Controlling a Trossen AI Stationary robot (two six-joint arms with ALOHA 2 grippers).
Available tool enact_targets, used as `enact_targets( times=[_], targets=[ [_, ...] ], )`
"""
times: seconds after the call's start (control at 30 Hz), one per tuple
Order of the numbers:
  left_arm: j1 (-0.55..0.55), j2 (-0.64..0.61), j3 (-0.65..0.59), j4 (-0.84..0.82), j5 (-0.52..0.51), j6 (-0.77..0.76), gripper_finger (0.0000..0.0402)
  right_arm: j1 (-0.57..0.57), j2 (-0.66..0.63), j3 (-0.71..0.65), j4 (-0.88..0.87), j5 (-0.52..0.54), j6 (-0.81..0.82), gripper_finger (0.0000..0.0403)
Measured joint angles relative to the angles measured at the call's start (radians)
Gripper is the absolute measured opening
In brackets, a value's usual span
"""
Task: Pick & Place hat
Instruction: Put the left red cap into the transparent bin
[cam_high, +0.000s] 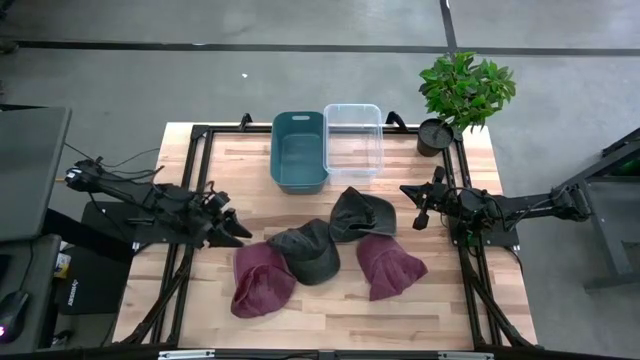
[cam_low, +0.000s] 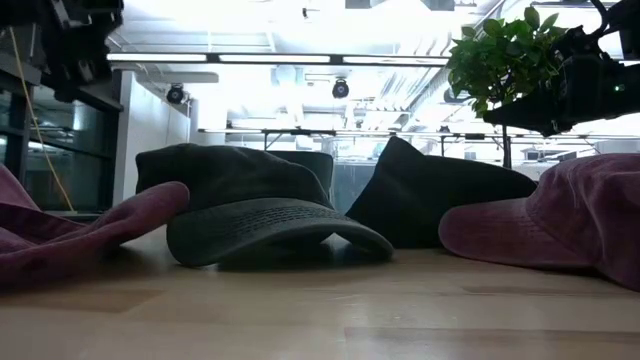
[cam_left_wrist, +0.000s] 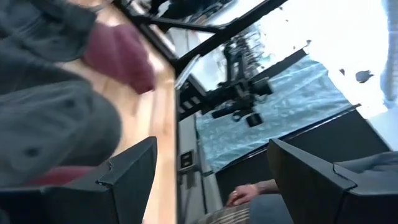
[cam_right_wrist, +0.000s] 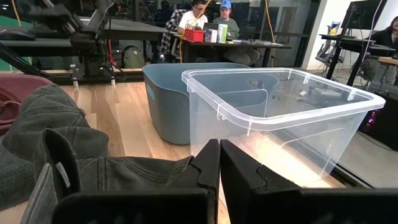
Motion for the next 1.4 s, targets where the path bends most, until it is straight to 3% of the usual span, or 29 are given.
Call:
enact_targets(
  times=[0.2,0.47,0.63,0.8,0.97,1.2,1.4],
  targets=[
    [0.0,0.0,0.058,0.053,0.005,-0.111,0.0292,0.0,0.0,0.0,0.0,0.0,0.0,0.0009],
    [0.0,0.0,0.105,0.132,0.135,-0.131,0.0292,0.0,0.0,0.0,0.0,0.0,0.0,0.0005],
    [0.0,0.006,0.105,0.149,0.097,-0.282,0.0292,0.0,0.0,0.0,0.0,0.0,0.0,0.0005],
    [0.0,0.007,0.105,0.135,0.038,-0.33,0.0292,0.0,0.0,0.0,0.0,0.0,0.0,0.0005],
    [0.0,0.006,0.105,0.029,-0.025,-0.482,0.0292,0.0,0.0,0.0,0.0,0.0,0.0,0.0003],
    [0.0,0.006,0.105,-0.186,-0.024,-0.739,0.0292,0.0,0.0,0.0,0.0,0.0,0.0,0.0008],
    [0.0,0.01,0.143,-0.374,0.004,-0.865,0.0292,0.0,0.0,0.0,0.0,0.0,0.0,0.0006]
  ],
)
